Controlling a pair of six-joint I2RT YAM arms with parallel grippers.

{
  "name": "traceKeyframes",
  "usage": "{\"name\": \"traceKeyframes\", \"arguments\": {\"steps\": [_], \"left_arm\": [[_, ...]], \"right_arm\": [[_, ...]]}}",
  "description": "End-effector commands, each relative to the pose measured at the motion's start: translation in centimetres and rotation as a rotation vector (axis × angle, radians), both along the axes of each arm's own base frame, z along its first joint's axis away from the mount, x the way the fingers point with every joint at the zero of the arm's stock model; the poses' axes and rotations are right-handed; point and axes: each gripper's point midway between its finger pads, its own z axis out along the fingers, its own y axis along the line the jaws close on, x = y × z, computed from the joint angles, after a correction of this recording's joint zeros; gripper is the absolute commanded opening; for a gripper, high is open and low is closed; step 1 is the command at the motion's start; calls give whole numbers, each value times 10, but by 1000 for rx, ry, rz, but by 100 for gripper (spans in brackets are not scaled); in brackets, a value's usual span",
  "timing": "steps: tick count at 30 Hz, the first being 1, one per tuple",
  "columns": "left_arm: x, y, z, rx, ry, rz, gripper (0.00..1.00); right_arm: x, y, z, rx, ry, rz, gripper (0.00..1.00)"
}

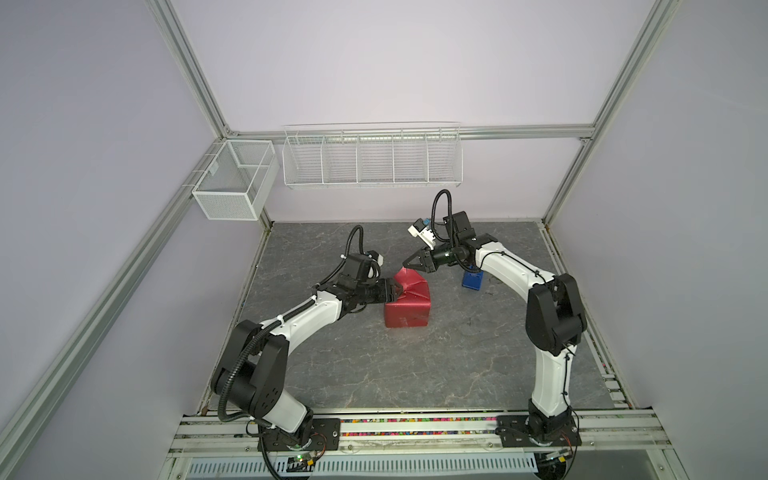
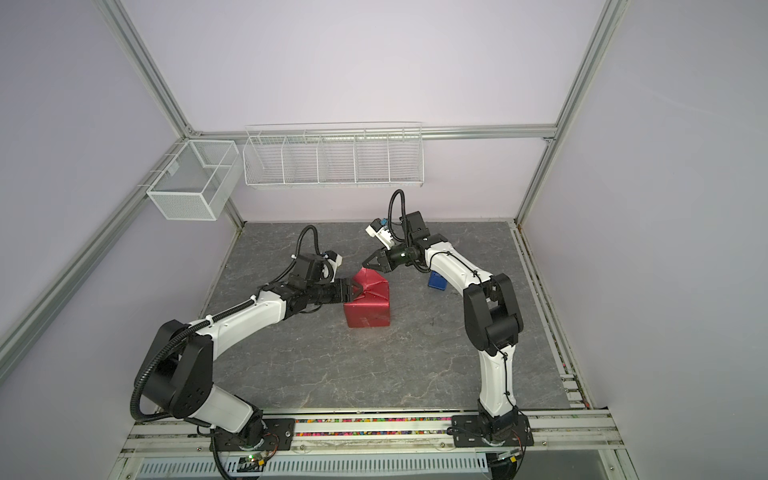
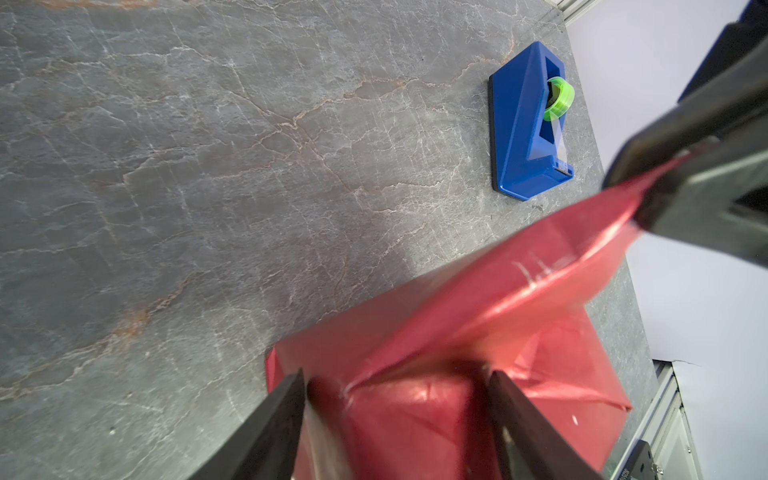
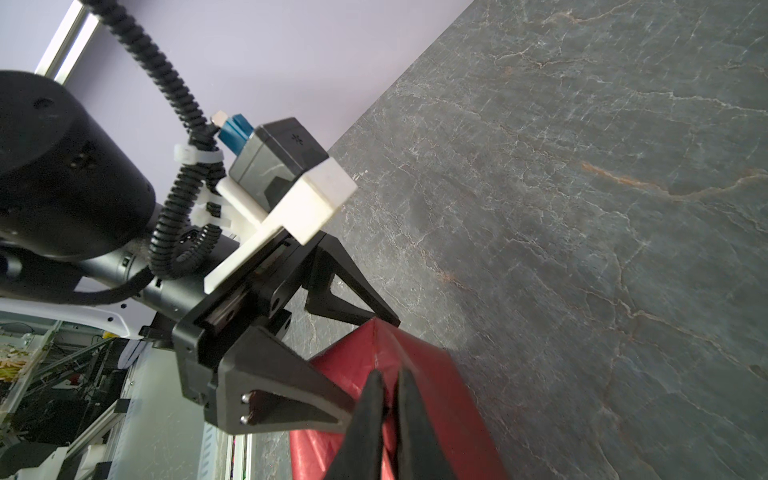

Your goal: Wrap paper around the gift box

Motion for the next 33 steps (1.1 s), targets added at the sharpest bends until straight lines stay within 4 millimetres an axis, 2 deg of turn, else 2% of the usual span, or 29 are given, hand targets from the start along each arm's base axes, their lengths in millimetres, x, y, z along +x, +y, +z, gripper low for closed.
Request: {"name": "traceKeyframes", "arguments": {"steps": [1, 9, 13, 17, 22, 27, 33], "left_arm": [[-25, 25, -49, 171, 148, 11, 69], [-16, 20, -7, 144, 74, 1, 70], [-17, 20, 12, 131, 49, -6, 70], [-22, 21, 24, 119, 41, -13, 70], [-31, 20, 28, 98, 51, -21, 70], [-37, 16, 23, 87, 67, -30, 69], [-35, 12, 14, 80, 80, -32, 68]], "right_arm": [[-2, 2, 5, 2, -15, 9, 7], [1, -14, 6, -53, -50, -119, 7], [5, -24, 1, -92, -56, -198, 7], [8, -34, -2, -123, -65, -268, 7], [6, -48, -1, -153, -88, -347, 7], [1, -58, 6, -161, -116, -388, 7], [-22, -44, 13, -146, -135, -313, 7]]}}
